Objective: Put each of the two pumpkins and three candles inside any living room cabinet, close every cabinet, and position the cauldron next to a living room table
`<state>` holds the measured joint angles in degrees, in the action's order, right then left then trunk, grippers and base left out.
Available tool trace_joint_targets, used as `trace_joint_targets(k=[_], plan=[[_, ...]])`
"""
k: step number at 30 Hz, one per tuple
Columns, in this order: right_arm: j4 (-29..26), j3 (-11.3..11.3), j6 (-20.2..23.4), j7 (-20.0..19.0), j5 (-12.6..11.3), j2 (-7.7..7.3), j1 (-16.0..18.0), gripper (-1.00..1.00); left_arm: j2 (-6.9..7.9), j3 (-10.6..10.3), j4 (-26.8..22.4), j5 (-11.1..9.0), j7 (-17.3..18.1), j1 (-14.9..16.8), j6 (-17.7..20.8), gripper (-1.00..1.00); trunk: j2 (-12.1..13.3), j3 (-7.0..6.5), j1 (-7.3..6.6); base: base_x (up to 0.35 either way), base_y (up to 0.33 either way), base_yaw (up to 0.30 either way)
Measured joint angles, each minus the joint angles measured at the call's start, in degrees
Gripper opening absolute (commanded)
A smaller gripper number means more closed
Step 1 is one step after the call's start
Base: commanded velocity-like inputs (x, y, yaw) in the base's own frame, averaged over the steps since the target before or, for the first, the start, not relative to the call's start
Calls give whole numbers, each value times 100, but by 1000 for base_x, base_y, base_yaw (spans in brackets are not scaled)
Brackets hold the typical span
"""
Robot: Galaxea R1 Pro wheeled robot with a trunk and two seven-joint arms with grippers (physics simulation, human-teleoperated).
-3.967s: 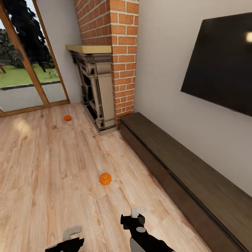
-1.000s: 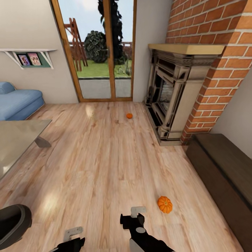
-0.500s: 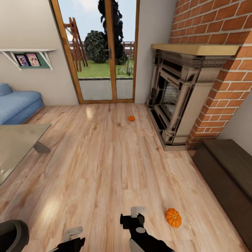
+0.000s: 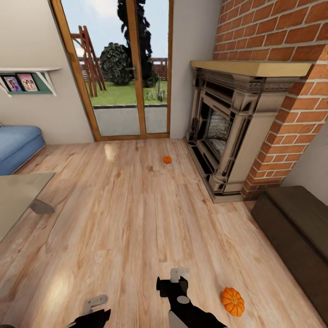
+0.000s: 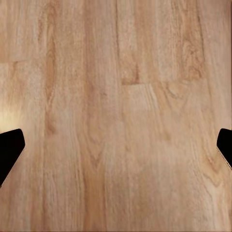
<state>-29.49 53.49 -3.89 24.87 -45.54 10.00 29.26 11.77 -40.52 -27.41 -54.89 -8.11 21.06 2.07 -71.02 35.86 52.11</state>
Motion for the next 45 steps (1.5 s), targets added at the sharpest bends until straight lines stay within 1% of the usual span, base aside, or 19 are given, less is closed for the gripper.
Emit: trace_joint_targets(k=[12, 18, 23, 31, 39, 45], plan=[[0, 1, -1, 0, 0, 0, 0, 100, 0, 0, 0, 0, 0, 0, -3, 100, 0, -102, 1, 288, 31, -119], [0, 1, -4, 0, 0, 0, 0, 100, 0, -30, 1, 62, 0, 0, -2, 100, 0, -154, 3, 87, 5, -106], [0, 1, -5, 0, 0, 0, 0, 100, 0, -41, 0, 69, 0, 0, -1, 100, 0, -198, 3, 9, 11, -86], [0, 1, -3, -1, 0, 0, 0, 100, 0, -44, 0, 70, -1, 0, 0, 100, 0, -270, 2, 95, 134, -40], [0, 1, -4, -1, 0, 0, 0, 100, 0, -44, 0, 70, -2, 0, 0, 100, 0, -344, 0, 241, 188, -1], [0, 1, -2, 0, 0, 0, 0, 100, 0, -44, 0, 70, 0, -1, 0, 100, 0, -401, 0, 316, 43, 0]])
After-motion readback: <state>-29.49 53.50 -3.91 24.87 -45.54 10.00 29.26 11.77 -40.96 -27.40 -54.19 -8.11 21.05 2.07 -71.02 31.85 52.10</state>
